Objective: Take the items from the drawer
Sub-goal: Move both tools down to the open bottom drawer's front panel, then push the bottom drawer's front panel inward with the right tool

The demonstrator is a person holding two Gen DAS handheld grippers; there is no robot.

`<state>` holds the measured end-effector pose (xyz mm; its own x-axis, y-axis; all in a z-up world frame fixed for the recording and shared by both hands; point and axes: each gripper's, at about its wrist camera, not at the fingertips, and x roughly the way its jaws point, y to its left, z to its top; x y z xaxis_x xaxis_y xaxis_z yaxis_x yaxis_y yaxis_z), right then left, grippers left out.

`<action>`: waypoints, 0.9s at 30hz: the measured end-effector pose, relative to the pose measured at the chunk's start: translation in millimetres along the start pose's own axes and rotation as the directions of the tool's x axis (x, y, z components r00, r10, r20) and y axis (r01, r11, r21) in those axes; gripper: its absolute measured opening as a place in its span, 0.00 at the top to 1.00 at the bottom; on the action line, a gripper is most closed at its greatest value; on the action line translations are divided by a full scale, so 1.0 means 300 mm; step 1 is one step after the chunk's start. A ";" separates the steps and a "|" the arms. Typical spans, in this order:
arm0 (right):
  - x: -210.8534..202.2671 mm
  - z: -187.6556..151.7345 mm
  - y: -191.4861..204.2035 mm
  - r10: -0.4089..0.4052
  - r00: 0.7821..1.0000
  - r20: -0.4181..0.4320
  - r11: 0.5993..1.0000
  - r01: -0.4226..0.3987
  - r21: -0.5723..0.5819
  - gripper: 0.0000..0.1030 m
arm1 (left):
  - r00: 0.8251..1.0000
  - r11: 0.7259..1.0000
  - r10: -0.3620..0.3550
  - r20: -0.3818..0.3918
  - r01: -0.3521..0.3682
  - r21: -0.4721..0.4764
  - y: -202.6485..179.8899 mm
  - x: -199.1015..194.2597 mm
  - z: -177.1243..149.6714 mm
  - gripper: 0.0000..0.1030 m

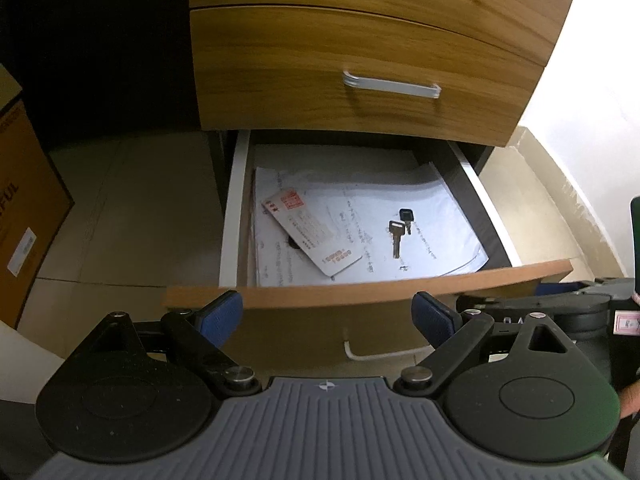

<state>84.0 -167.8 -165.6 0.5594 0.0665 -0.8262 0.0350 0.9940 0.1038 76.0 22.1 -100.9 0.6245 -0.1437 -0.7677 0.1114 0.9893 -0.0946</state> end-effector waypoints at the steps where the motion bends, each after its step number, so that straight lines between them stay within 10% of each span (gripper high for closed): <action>1: 0.006 0.008 -0.002 0.001 1.000 0.009 1.000 -0.001 0.001 0.02 | 1.000 1.000 0.007 0.006 -0.007 -0.002 0.003 0.003 0.003 0.10; 27: 0.193 0.199 -0.005 0.011 0.971 0.238 1.000 -0.013 0.010 0.00 | 0.995 0.999 0.036 0.089 -0.034 -0.026 0.025 0.080 0.033 0.10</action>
<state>165.8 -170.7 -180.4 0.7405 0.0544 -0.6698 0.0360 0.9921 0.1204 99.6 25.8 -113.8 0.6941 -0.1095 -0.7115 0.0696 0.9939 -0.0850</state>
